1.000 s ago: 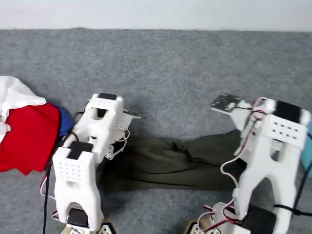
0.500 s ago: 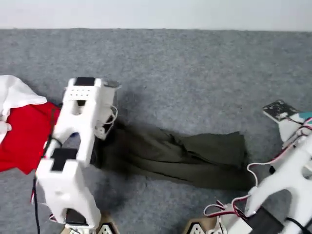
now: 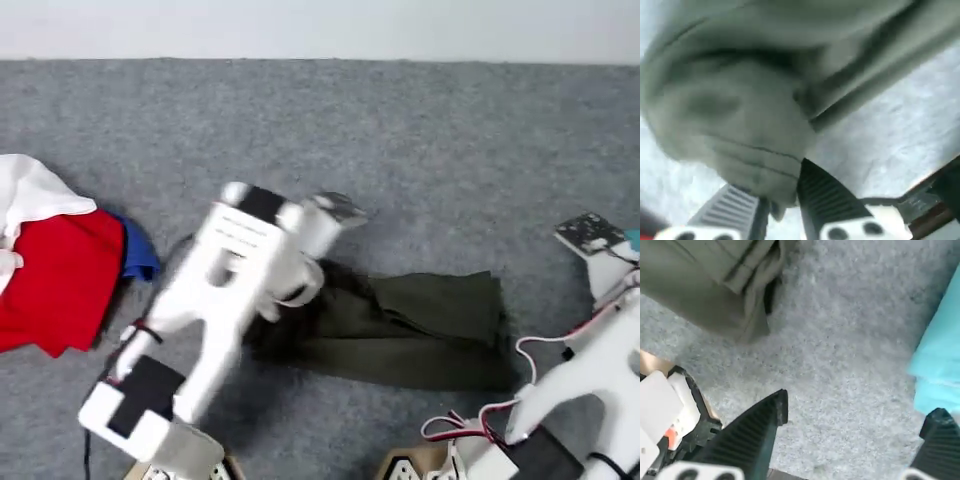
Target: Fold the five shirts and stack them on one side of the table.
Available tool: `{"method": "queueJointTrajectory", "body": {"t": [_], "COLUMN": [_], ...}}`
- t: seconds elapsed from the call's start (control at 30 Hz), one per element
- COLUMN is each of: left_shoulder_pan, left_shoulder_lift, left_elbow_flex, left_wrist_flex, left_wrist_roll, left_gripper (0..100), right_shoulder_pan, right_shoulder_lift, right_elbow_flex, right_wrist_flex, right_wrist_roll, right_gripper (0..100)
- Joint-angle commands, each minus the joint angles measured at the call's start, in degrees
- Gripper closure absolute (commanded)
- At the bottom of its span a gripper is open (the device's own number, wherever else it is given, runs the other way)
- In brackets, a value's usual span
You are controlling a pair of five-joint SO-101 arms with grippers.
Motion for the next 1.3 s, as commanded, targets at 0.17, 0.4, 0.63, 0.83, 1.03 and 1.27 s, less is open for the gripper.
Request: {"method": "queueJointTrajectory", "body": {"t": [0.17, 0.4, 0.63, 0.83, 1.03, 1.27], "left_shoulder_pan": [18.11, 24.09, 32.70, 34.37, 33.85, 32.53], "left_shoulder_lift": [10.46, 19.96, 31.65, 41.93, 48.97, 51.16], "left_elbow_flex": [-20.53, -36.97, -52.35, -67.30, -76.88, -86.73], "left_wrist_flex": [1.58, 1.58, 1.49, 1.49, 1.32, 0.70], "left_wrist_roll": [8.79, 11.43, 12.84, 14.33, 17.58, 23.30], "left_gripper": [93, 92, 92, 92, 88, 82], "right_shoulder_pan": [10.59, 16.04, 16.66, 17.01, 16.92, 16.57], "right_shoulder_lift": [-1.71, -1.71, -1.71, -1.71, -2.24, -2.24], "right_elbow_flex": [4.92, 9.85, 10.20, 10.20, 10.20, 10.20], "right_wrist_flex": [-3.74, -7.96, -7.96, -7.96, -7.52, -7.43], "right_wrist_roll": [11.34, 14.59, 14.59, 14.59, 14.59, 14.51], "right_gripper": [58.3, 58.3, 58.3, 58.3, 58.3, 58.3]}}
